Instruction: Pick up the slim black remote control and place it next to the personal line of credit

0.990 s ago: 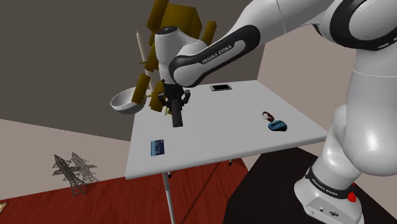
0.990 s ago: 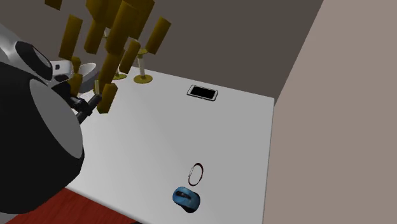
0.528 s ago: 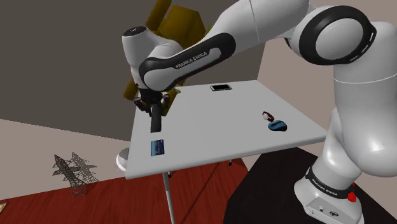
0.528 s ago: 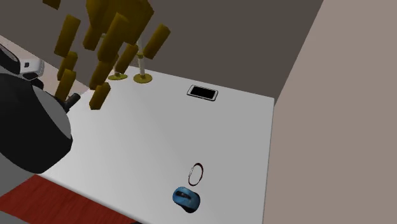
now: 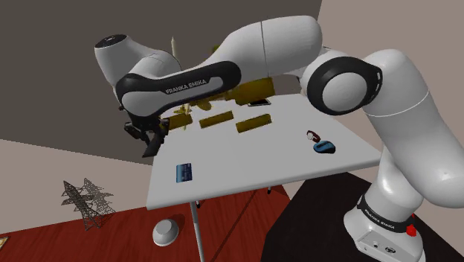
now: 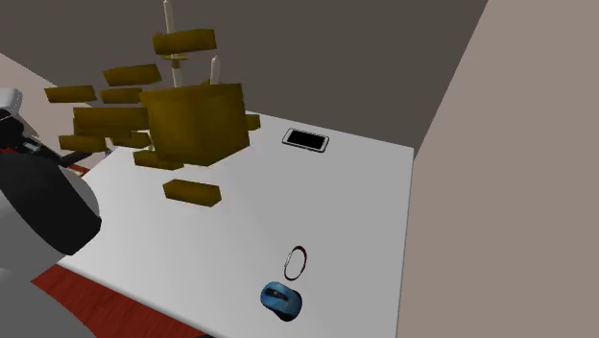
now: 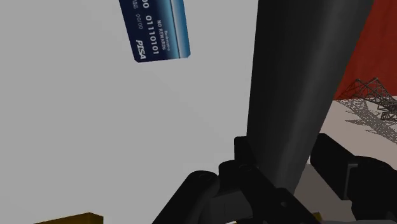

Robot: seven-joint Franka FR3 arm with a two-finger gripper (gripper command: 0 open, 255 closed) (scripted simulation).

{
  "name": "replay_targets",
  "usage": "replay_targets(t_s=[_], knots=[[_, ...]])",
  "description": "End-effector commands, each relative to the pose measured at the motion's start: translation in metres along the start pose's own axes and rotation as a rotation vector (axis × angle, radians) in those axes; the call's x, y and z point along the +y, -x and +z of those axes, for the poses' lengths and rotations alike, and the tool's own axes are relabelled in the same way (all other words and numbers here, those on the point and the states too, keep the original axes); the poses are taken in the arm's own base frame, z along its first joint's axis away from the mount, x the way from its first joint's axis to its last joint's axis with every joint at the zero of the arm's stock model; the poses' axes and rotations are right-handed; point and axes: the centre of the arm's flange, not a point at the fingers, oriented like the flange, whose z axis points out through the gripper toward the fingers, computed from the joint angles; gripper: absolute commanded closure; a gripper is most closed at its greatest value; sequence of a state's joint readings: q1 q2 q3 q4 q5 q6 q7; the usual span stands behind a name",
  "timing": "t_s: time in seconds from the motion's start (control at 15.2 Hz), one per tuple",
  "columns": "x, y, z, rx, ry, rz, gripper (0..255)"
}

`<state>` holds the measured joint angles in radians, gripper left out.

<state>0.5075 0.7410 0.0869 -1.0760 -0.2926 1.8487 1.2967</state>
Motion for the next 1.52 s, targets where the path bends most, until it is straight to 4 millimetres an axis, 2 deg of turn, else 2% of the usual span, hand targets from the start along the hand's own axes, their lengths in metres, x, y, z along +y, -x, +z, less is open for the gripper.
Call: replay_targets(t_s=[0.0,0.86,1.39,1.45], knots=[[-0.007,0.005,0.005,0.001,-0.003,0.0,255],[-0.01,0.02,0.071,0.001,-0.003,0.0,255],[-0.01,0.02,0.071,0.001,-0.003,0.0,255],[-0.01,0.02,0.07,0.001,-0.003,0.0,0]])
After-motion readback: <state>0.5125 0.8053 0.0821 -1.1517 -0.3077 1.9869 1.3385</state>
